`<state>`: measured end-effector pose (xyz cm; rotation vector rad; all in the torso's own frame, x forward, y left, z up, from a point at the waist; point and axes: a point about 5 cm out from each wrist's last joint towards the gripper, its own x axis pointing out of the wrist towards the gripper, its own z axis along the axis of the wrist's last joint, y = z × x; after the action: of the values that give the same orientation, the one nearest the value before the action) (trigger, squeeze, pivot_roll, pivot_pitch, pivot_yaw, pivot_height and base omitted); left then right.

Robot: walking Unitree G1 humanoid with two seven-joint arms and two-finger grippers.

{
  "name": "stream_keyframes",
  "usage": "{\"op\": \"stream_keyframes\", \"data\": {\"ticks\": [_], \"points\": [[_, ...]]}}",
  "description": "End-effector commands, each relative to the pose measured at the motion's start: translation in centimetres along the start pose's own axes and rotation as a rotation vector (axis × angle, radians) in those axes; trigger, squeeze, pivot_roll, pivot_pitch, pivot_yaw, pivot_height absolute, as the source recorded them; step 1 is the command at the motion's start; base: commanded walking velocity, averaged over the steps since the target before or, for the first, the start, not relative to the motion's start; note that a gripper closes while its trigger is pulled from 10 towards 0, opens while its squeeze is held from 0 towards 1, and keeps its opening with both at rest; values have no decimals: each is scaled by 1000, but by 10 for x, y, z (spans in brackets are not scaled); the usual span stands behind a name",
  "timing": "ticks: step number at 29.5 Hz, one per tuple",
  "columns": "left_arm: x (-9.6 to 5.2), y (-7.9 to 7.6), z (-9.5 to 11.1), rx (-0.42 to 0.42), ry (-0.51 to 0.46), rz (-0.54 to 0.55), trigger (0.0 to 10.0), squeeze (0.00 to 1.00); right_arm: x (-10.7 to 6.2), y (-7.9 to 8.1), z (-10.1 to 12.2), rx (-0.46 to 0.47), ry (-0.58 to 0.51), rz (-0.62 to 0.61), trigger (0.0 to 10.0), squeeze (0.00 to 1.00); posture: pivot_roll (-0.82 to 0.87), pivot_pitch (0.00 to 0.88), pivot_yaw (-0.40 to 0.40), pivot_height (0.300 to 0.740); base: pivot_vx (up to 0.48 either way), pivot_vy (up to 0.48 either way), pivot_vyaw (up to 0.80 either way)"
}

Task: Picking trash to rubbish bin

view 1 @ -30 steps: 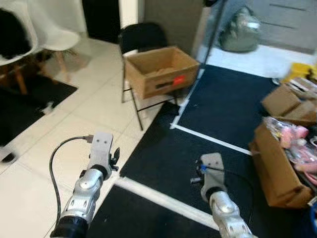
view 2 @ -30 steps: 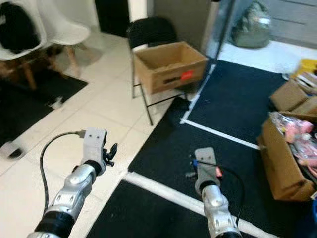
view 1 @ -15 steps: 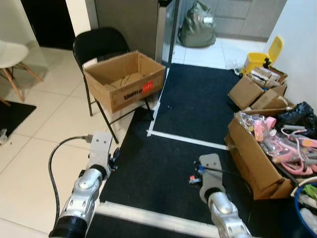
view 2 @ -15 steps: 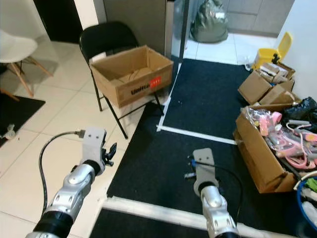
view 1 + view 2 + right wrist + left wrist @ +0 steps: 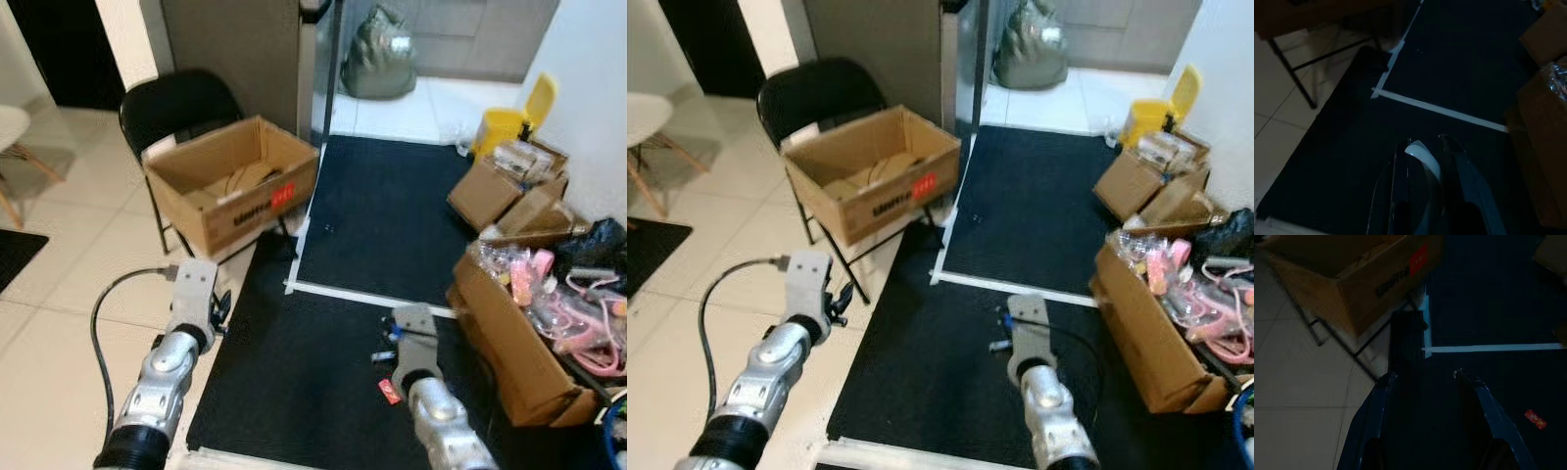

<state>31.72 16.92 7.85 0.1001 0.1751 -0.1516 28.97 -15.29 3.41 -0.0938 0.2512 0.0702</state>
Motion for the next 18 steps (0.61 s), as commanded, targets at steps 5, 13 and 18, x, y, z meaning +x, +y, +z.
{"op": "stream_keyframes", "data": {"ticks": [5,13,18], "points": [[-3,4,-7,3,26,7,10000,0,-3,5,-9,-4,39,12,10000,0,-10,84,39,740,393,0,-160],[-4,6,-6,5,23,9,10000,0,-3,7,-10,-1,39,16,10000,0,-5,75,42,740,388,0,0],[-4,7,-6,9,22,7,10000,0,-3,8,-10,0,40,16,10000,0,-5,70,43,740,388,0,0]]}}
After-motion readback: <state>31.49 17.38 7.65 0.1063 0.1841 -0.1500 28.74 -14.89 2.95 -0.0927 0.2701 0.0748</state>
